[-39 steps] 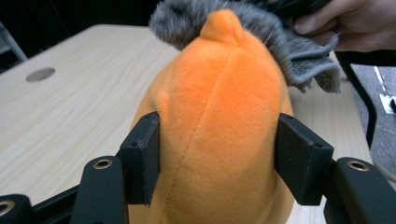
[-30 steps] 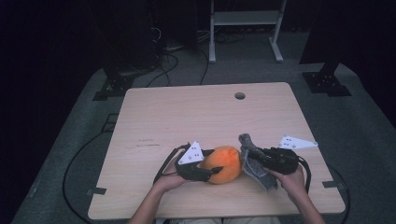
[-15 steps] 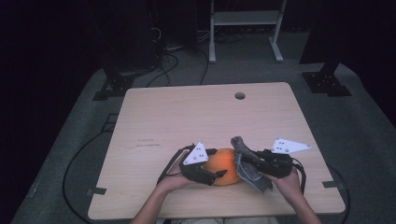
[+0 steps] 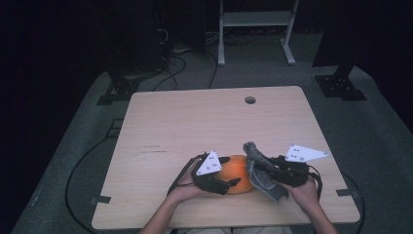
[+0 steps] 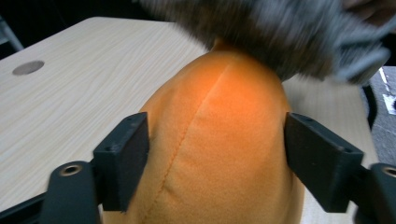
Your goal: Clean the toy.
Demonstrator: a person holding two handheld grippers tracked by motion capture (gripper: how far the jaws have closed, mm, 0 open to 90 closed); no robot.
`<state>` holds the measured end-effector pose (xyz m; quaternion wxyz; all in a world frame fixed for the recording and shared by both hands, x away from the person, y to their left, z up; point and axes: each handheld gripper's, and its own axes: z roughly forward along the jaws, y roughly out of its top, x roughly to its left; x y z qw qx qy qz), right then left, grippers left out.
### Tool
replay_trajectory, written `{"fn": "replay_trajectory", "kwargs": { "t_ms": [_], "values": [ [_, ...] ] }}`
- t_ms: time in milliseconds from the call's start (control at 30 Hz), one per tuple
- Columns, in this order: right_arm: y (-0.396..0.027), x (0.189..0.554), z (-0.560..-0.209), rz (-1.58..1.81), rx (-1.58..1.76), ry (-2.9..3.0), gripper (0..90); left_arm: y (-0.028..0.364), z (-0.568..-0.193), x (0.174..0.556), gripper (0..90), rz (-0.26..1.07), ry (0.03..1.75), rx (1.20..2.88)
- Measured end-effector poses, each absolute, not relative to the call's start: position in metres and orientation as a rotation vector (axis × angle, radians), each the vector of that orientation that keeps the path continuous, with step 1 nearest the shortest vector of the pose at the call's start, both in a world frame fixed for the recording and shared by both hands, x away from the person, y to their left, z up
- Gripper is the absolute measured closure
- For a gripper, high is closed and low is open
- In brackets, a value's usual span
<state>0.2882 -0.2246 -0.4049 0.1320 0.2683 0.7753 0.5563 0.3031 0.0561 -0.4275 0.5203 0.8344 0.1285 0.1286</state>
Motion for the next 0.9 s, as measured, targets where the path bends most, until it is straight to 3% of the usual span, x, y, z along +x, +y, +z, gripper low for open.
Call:
{"fn": "replay_trajectory", "kwargs": {
  "t_ms": [200,433,733,900],
  "values": [
    [-0.227,0.291,-0.413,1.595,0.784,2.277,76.1,0.07,-0.427,0.314,12.3,0.253,0.379,1.981],
    [-0.248,0.299,-0.424,1.538,0.879,2.259,75.8,0.063,-0.432,0.31,25.8,0.245,0.344,2.0],
    [-0.225,0.285,-0.403,1.546,0.749,2.259,75.9,0.058,-0.431,0.306,27.7,0.247,0.353,2.006],
    [-0.227,0.288,-0.412,1.497,0.741,2.277,75.8,0.068,-0.427,0.306,29.6,0.128,0.264,1.981]
  ]
}}
